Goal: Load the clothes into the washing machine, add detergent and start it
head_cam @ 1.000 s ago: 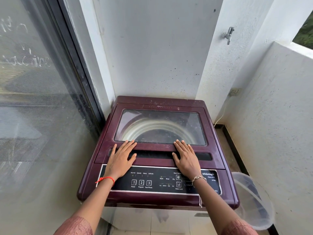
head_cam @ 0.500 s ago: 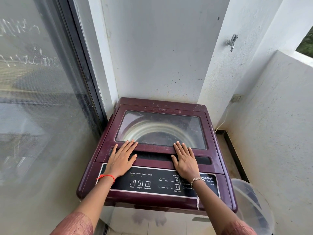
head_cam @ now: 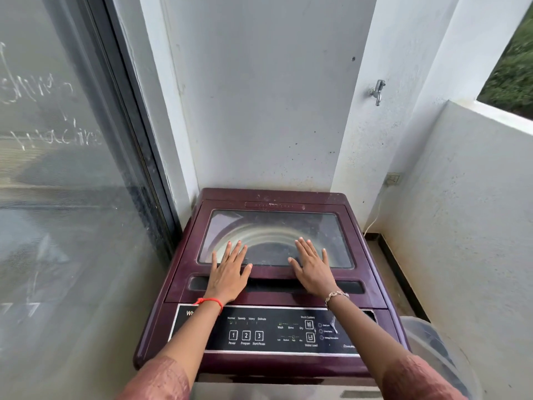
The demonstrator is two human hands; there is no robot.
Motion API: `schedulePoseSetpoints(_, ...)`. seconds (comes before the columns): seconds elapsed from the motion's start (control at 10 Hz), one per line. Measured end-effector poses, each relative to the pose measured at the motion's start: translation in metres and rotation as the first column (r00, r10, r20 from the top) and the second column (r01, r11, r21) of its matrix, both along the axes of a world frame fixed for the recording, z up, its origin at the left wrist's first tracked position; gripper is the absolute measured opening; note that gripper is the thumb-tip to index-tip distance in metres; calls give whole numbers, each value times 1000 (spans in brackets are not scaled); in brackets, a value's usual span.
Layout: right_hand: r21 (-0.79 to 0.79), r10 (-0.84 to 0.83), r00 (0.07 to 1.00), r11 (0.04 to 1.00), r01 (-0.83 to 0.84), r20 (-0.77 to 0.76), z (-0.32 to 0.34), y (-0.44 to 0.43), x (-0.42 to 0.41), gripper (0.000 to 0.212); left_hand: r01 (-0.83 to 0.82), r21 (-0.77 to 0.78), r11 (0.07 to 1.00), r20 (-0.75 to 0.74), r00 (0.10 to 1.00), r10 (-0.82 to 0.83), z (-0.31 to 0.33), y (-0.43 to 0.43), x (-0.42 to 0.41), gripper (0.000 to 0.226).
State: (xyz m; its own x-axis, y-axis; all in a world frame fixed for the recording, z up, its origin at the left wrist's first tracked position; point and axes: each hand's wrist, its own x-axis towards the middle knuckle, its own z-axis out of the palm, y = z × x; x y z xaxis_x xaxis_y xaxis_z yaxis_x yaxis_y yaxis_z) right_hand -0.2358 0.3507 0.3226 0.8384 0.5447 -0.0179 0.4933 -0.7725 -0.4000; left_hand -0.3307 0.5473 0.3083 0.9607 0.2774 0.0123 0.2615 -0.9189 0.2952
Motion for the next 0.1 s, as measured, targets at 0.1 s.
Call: schedulePoseSetpoints(0.1, -35, -10, 1000, 999, 10, 5, 2, 8, 9, 58, 48, 30, 998, 7, 999, -48, -3, 1, 4, 58)
